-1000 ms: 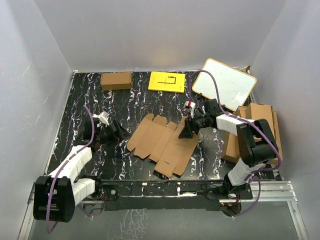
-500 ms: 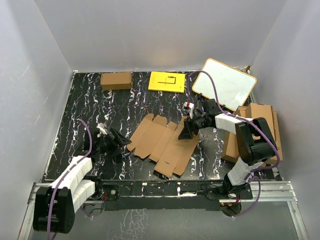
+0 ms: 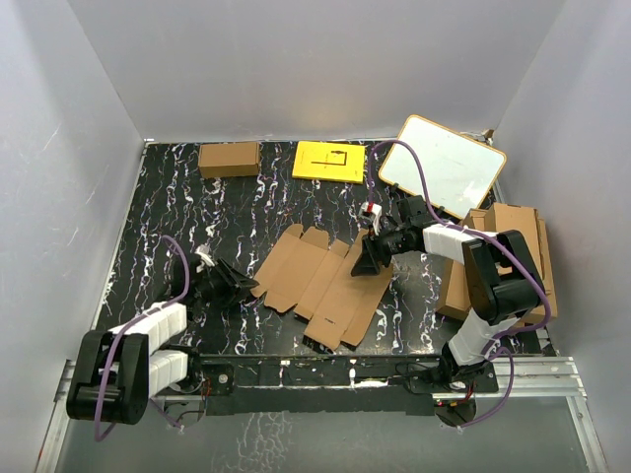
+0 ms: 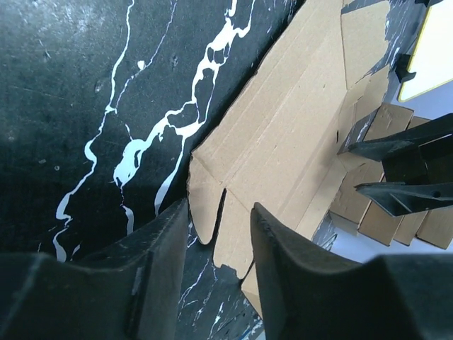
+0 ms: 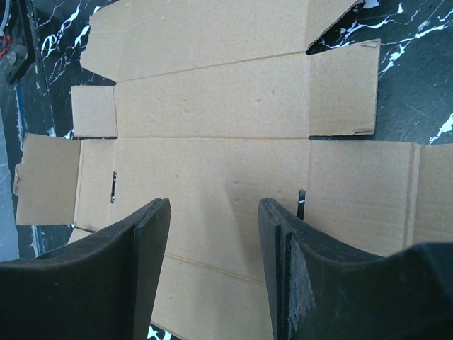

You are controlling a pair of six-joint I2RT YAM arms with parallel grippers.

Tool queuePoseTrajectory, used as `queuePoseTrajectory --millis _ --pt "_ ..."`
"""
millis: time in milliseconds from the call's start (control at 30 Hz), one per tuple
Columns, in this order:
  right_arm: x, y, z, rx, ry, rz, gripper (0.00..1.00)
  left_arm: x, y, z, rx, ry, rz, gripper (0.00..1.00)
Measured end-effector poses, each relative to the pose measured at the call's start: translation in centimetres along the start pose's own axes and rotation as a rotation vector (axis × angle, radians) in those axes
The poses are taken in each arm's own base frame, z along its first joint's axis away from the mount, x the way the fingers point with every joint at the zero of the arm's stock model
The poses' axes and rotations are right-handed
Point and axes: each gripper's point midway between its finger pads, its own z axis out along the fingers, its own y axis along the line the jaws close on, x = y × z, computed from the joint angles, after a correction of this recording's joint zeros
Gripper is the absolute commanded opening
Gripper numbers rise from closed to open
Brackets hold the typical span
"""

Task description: Fold the paper box

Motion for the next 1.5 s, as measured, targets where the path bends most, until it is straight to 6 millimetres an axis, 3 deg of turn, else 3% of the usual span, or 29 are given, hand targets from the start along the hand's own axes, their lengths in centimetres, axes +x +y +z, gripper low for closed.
queuePoseTrajectory --millis 267,467,600,767,900,1000,1133,1300,1500 --pt "-0.1 0.4 0.1 -0.020 -0.006 0.000 0.57 0.3 0.2 1.0 0.007 0.020 0.018 0.22" --pt "-0.1 0.9 0.1 -0.045 -0.011 0.006 0.57 0.4 0.3 1.6 0.025 0.020 0.046 0.01" --pt "-0.3 1.4 0.0 -0.070 -0.020 -0.009 0.57 0.3 -0.3 1.5 0.052 0.006 0.076 0.00" --pt "-1.5 2.4 -0.7 -0.093 -0.037 -0.062 0.62 -0.5 -3.1 0.3 0.146 -0.067 0.210 0.00" --pt "-3.9 3.3 -1.6 -0.103 -0.062 -0.155 0.67 -1.2 -5.2 -0.7 0.189 -0.123 0.335 0.00" --pt "-6.1 4.1 -2.6 -0.109 -0.082 -0.248 0.85 -2.0 -6.8 -1.4 0.199 -0.155 0.413 0.00" --pt "-10.0 5.5 -4.3 -0.106 -0.128 -0.453 1.00 -3.4 -9.5 -2.4 0.192 -0.188 0.534 0.00" --pt "-14.6 7.6 -5.7 -0.115 -0.171 -0.731 0.99 -5.1 -14.1 -4.2 0.214 -0.230 0.729 0.00" --pt "-18.1 9.9 -3.9 -0.150 -0.135 -0.926 0.99 -4.5 -16.2 -4.4 0.224 -0.193 0.915 0.00"
